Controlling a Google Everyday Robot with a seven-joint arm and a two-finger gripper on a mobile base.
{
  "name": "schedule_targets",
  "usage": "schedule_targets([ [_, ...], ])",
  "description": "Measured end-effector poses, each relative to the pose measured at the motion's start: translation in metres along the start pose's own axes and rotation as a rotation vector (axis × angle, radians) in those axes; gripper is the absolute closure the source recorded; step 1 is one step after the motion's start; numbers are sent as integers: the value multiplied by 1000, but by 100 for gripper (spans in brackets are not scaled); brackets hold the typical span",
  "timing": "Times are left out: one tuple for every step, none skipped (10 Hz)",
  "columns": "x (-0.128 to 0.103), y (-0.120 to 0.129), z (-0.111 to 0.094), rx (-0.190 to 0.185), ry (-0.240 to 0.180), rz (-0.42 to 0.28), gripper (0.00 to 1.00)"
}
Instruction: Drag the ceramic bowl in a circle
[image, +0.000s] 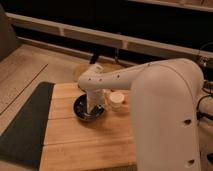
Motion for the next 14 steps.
schedule_targets([
  [-1, -5, 6, 11, 10, 28, 35],
  [-3, -5, 11, 22, 18, 44, 35],
  [-5, -5, 15, 29, 21, 49, 35],
  [-9, -6, 20, 37, 19, 53, 35],
  [-12, -4, 26, 38, 22, 55, 35],
  [-17, 3, 32, 33, 20, 47, 35],
  [-19, 8, 38, 28, 25, 38, 35],
  [-20, 9, 43, 30, 30, 31, 35],
  [-19, 11, 47, 30, 40, 24, 36],
  [-18, 11, 50, 37, 51, 12, 42],
  [-17, 13, 50, 37, 53, -4, 53],
  [-18, 13, 48, 36, 51, -15, 62],
  [-19, 15, 44, 30, 44, -26, 73],
  [-19, 19, 43, 23, 39, -31, 79],
])
